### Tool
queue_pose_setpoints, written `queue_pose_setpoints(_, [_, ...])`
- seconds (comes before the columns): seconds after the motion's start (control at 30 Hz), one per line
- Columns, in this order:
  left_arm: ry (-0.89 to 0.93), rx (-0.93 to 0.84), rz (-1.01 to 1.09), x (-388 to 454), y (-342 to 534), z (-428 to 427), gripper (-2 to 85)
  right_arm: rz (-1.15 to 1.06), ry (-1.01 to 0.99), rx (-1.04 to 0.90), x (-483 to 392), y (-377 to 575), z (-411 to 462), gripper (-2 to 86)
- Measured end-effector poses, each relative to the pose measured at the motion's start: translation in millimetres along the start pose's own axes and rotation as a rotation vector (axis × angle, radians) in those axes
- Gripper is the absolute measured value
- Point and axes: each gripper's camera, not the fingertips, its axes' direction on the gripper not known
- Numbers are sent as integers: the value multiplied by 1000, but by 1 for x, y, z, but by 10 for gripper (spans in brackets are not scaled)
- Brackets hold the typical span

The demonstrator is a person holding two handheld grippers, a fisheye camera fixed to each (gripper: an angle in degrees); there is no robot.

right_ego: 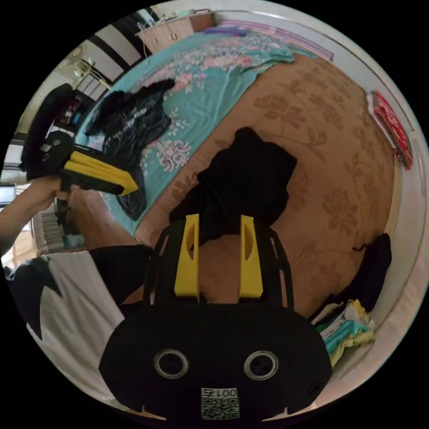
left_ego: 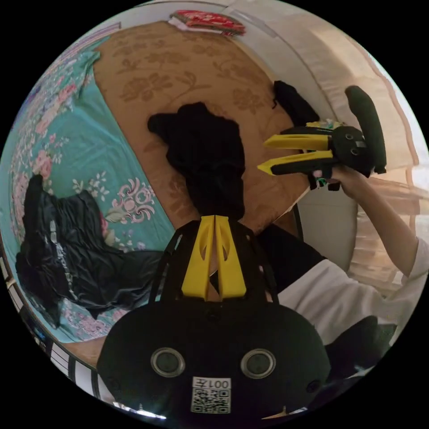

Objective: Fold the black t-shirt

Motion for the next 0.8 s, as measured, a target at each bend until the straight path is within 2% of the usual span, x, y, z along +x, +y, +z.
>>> queue_pose_setpoints(0.1, [15,-53,-22,-13,-37,23,-9,-84,96,-113,-17,-44,64,133])
queue_pose_setpoints(0.23, [-40,-115,-31,-23,-83,35,-4,-136,518,-234,-33,-83,132,70])
queue_pose_setpoints(0.3, [-49,-115,-34,-27,-99,34,5,-122,566,-247,-29,-88,142,52])
queue_pose_setpoints(0.4, [-34,-89,-39,-30,-122,31,47,20,363,-115,-6,-82,113,41])
queue_pose_setpoints(0.47, [-8,-58,-38,-28,-135,27,68,125,110,47,18,-65,69,35])
queue_pose_setpoints(0.57, [25,36,-11,-15,-154,12,95,166,-189,224,38,-37,14,30])
queue_pose_setpoints(0.8, [70,282,62,31,-171,-45,134,231,-306,449,45,9,-73,26])
